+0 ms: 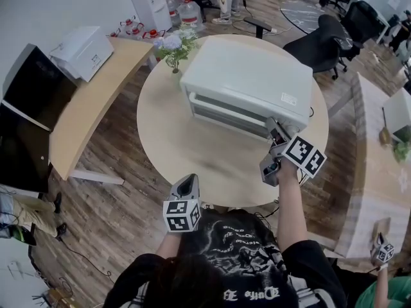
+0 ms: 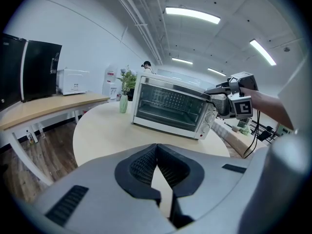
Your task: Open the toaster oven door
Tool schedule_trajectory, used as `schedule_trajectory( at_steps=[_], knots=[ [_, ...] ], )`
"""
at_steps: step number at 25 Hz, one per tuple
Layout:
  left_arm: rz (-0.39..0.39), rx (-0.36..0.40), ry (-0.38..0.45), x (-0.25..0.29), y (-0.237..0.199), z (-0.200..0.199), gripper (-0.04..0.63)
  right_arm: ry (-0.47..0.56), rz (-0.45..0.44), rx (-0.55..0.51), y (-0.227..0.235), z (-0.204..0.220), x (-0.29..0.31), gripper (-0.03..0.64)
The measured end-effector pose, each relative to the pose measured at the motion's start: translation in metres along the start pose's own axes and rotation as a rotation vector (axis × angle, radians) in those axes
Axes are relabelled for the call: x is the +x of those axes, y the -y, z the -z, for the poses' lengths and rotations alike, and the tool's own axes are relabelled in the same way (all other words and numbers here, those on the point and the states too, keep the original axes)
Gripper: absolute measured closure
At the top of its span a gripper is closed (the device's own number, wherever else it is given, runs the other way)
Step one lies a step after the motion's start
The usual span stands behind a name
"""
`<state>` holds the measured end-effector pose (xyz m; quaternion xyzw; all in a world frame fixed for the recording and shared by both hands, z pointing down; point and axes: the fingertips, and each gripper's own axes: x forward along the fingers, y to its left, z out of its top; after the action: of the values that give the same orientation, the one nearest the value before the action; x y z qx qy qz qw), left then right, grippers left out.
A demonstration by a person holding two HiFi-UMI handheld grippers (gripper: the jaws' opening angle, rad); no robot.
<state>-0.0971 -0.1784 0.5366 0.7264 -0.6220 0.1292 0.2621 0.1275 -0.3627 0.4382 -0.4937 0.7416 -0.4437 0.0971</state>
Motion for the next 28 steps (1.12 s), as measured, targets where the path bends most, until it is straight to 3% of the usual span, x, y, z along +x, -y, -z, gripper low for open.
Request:
schedule_trajectory(
  at_steps=[28],
  knots=[
    [-0.045, -0.064, -0.032, 0.002, -0.020, 0.017, 0.578, -0.069, 0.017, -0.143, -0.005, 0.037, -0.021, 0.450]
  ],
)
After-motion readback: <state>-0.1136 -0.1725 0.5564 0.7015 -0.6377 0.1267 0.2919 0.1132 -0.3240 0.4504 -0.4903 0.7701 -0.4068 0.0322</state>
